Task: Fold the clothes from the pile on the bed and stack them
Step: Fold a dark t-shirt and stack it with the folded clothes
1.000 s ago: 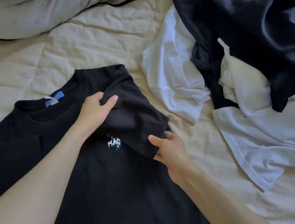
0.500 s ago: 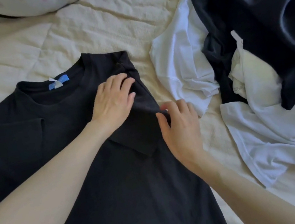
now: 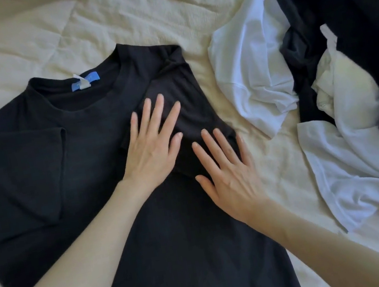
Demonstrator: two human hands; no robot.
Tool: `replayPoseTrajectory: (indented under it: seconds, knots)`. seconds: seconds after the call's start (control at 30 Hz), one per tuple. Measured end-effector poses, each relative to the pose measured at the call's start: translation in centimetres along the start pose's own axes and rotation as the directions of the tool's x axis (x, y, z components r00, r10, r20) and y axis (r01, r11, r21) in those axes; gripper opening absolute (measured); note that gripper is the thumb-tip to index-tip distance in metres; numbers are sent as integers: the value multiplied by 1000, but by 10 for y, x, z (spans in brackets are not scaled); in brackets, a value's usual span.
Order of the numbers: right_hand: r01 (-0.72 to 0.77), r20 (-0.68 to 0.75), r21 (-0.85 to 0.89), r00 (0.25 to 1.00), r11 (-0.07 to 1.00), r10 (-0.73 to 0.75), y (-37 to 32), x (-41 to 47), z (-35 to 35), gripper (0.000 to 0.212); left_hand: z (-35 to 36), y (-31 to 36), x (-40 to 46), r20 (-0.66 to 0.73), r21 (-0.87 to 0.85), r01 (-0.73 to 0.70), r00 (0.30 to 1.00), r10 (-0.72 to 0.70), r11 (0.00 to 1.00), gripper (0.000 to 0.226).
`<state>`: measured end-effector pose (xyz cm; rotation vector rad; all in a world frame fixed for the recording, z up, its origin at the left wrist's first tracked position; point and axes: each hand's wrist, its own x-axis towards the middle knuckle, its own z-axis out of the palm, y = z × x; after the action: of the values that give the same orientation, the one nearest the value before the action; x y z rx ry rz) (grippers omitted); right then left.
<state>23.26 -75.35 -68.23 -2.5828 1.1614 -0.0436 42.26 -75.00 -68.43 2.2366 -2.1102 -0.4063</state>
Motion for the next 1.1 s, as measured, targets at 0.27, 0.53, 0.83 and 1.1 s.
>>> replayPoseTrajectory:
  seconds: [0.27, 0.53, 0.83, 1.1]
  knots:
    - [-9, 142, -5, 990, 1000, 10, -15, -41, 9, 53, 26, 19, -62, 137, -5, 200, 971, -198, 980, 57]
    - [-131, 318, 10, 940, 991, 122, -64, -145, -3, 54, 28, 64, -215, 312, -40, 199, 934, -177, 979, 57]
    - [-331, 496, -23, 815, 943, 299, -124, -245, 2, 52, -3, 23, -344, 310, -176, 415, 884, -350, 893, 45]
    - [-408, 255, 81, 890, 909, 377, -100, -231, 2, 45, -6, -49, -341, 164, -261, 606, 795, -584, 751, 53]
